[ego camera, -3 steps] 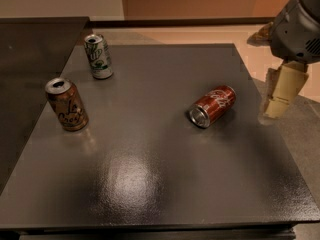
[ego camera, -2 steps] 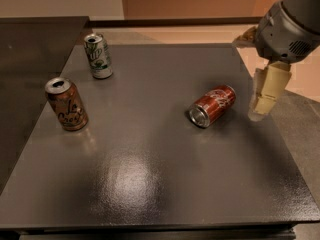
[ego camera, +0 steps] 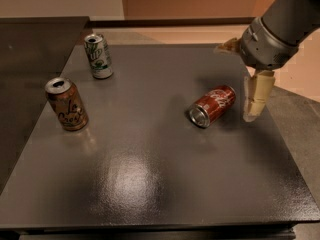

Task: Place coke can upright

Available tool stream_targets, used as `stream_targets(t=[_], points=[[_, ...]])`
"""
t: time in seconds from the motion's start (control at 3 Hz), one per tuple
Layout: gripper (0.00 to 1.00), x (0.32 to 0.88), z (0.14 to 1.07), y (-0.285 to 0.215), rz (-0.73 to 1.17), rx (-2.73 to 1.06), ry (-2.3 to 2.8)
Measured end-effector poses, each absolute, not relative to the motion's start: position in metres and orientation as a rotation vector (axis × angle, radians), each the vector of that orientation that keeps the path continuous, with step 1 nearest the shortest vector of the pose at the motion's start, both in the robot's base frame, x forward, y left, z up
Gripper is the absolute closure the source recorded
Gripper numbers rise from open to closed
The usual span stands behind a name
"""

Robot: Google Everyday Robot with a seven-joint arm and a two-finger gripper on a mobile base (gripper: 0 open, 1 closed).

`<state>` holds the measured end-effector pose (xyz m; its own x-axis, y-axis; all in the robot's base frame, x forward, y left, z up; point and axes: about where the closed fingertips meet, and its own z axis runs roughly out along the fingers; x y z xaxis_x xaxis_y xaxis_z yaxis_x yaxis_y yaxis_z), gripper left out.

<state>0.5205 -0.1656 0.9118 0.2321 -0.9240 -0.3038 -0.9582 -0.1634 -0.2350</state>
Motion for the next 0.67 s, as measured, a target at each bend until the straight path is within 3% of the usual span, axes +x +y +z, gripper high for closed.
stream_targets(t=[0.67], points=[[0.00, 0.545, 0.886, -0.160, 0.064, -2.375, 1.454]])
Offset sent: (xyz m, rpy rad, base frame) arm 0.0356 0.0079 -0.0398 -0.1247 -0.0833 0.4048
